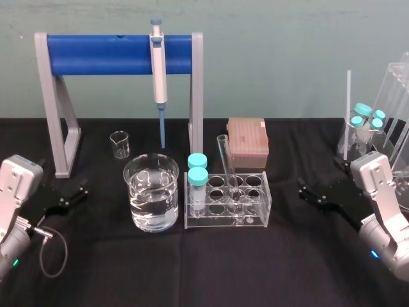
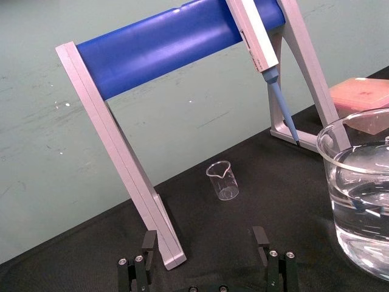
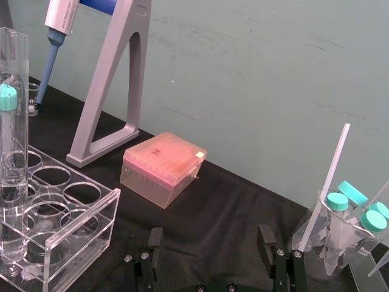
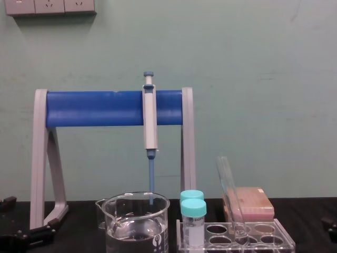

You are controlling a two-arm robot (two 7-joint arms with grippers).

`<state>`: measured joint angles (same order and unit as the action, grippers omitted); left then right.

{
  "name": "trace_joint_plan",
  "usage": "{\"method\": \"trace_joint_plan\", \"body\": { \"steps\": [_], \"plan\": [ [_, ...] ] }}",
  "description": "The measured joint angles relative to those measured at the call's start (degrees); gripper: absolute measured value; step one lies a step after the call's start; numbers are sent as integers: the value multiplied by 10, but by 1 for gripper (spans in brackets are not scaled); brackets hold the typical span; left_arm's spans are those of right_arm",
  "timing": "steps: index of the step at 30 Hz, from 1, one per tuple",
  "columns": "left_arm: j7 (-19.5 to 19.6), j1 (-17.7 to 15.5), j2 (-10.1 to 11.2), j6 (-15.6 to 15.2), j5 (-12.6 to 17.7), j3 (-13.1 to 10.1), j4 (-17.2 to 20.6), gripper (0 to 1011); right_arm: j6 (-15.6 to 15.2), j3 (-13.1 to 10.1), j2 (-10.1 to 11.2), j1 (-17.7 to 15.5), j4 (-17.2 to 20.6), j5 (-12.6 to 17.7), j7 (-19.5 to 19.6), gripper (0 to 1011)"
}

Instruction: Hold the test tube with one hand and immerse one end into the beaker, then return it to the test tube rack.

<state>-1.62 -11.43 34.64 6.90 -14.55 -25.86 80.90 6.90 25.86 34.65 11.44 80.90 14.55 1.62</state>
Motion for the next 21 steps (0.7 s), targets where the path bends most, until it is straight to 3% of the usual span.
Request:
{"method": "trace_joint_plan", "body": {
  "steps": [14,21],
  "plan": [
    [0,0,0,0,0,0,0,1000,0,-1,0,0,0,0,-1,1002],
    [0,0,0,0,0,0,0,1000,0,-22,-5,-6,17,25,-27,1002]
  ]
}}
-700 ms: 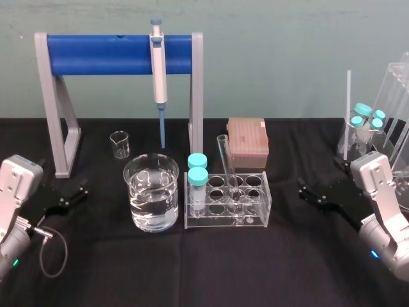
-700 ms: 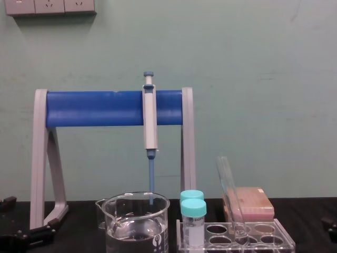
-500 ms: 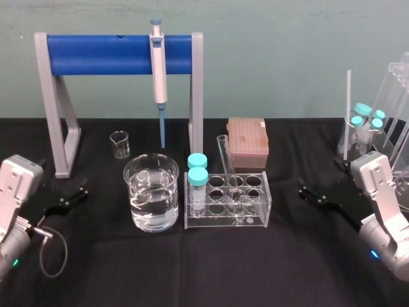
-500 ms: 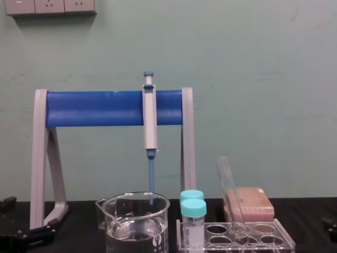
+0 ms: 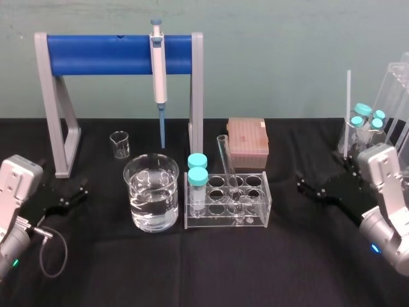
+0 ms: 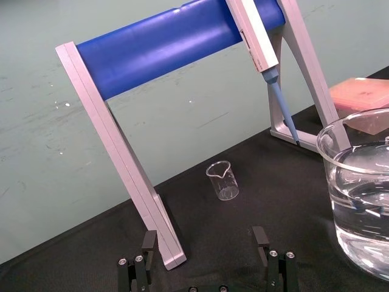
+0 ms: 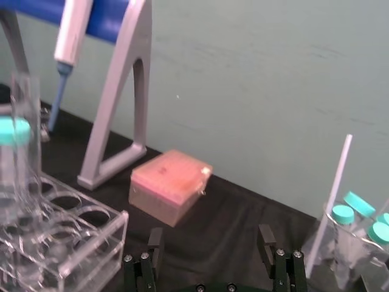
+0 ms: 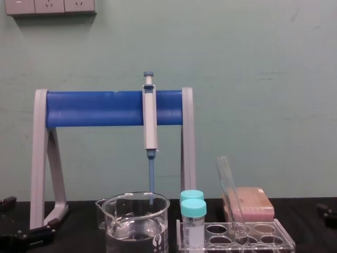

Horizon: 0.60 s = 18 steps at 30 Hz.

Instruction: Hold the test tube with one hand and immerse one end into the beaker, then return it to the test tube rack.

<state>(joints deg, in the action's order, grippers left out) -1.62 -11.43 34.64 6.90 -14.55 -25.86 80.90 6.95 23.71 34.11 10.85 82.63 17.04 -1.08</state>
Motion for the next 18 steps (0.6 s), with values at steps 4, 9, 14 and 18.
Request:
{"method": "trace_joint_plan", "body": {
  "steps": [4,9,14,18],
  "plan": [
    [0,0,0,0,0,0,0,1000,-2,-13,-5,-2,17,25,-22,1002],
    [0,0,0,0,0,0,0,1000,-4,-21,-17,5,35,55,-63,1002],
    [0,0,0,0,0,0,0,1000,-2,-11,-30,21,41,63,-108,1002],
    [0,0,0,0,0,0,0,1000,-2,-3,-38,31,41,65,-135,1002]
  ]
}}
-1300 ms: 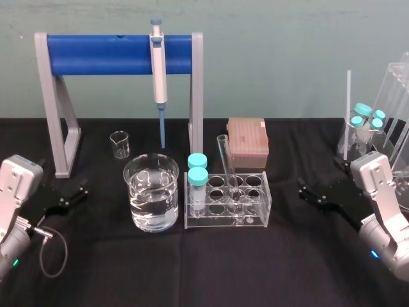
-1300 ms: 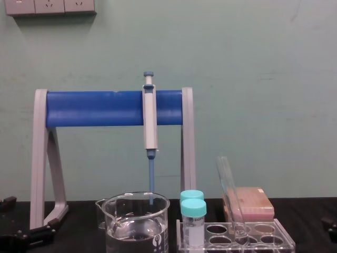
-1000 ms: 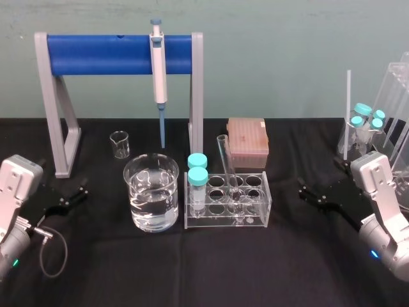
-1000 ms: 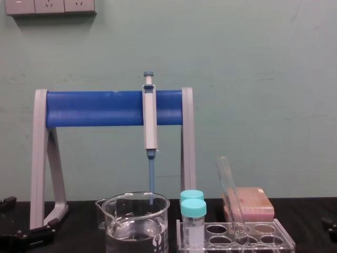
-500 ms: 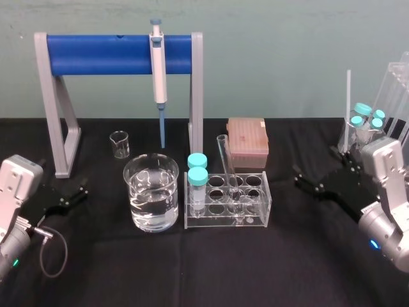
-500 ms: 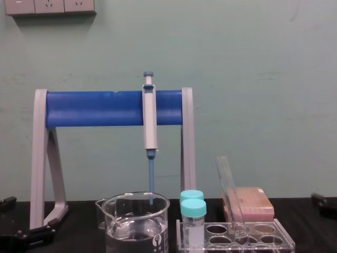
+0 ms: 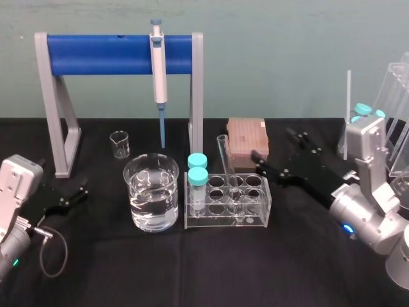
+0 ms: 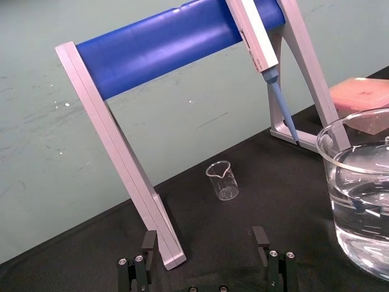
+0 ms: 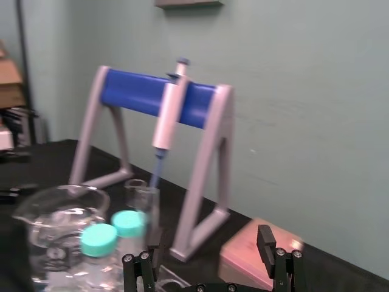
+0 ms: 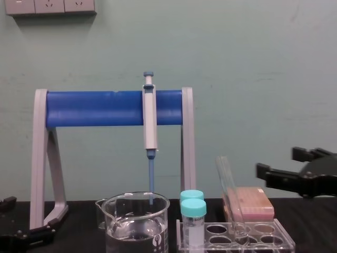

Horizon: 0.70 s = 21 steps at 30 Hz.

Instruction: Hold the test tube with one hand and immerse one end into the beaker, then return it to the test tube rack.

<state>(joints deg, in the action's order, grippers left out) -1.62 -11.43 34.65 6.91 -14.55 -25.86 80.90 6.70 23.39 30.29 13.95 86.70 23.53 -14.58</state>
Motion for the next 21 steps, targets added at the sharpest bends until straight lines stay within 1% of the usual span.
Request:
{"method": "trace_joint_plan", "body": {
  "steps": [9,15,21],
  "plan": [
    [0,0,0,0,0,0,0,1000,-7,17,-18,18,-9,-3,-50,1002],
    [0,0,0,0,0,0,0,1000,-15,21,-28,27,-21,-7,-68,1002],
    [0,0,0,0,0,0,0,1000,-33,25,-43,44,-46,-14,-82,1002]
  ]
}}
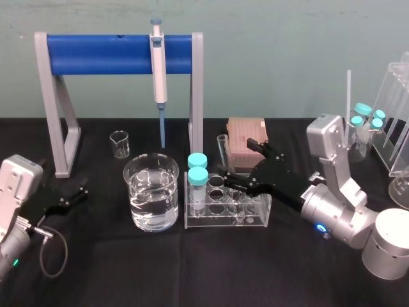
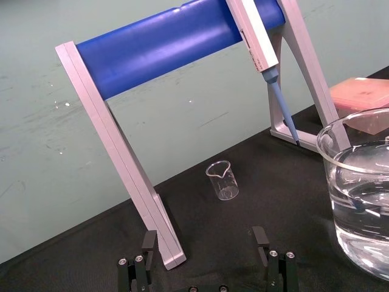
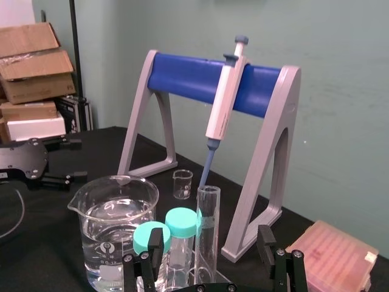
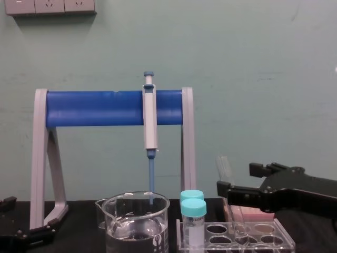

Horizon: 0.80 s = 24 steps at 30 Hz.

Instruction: Hold the test tube with one hand and immerse one end into the beaker, then return it to the test tube rack.

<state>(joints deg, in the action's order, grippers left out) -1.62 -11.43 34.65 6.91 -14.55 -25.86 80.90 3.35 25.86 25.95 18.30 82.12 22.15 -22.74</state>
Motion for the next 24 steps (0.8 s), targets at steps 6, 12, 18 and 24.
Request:
{"method": "trace_joint_plan", "body": {
  "steps": [6,12,18,24],
  "plan": [
    [0,0,0,0,0,0,0,1000,-9,2,-15,16,-25,-8,-12,1002],
    [0,0,0,0,0,0,0,1000,-12,1,-27,24,-42,-16,-20,1002],
    [0,0,0,0,0,0,0,1000,-15,-3,-36,28,-53,-24,-27,1002],
    [0,0,0,0,0,0,0,1000,-17,-7,-43,29,-58,-31,-33,1002]
  ]
}}
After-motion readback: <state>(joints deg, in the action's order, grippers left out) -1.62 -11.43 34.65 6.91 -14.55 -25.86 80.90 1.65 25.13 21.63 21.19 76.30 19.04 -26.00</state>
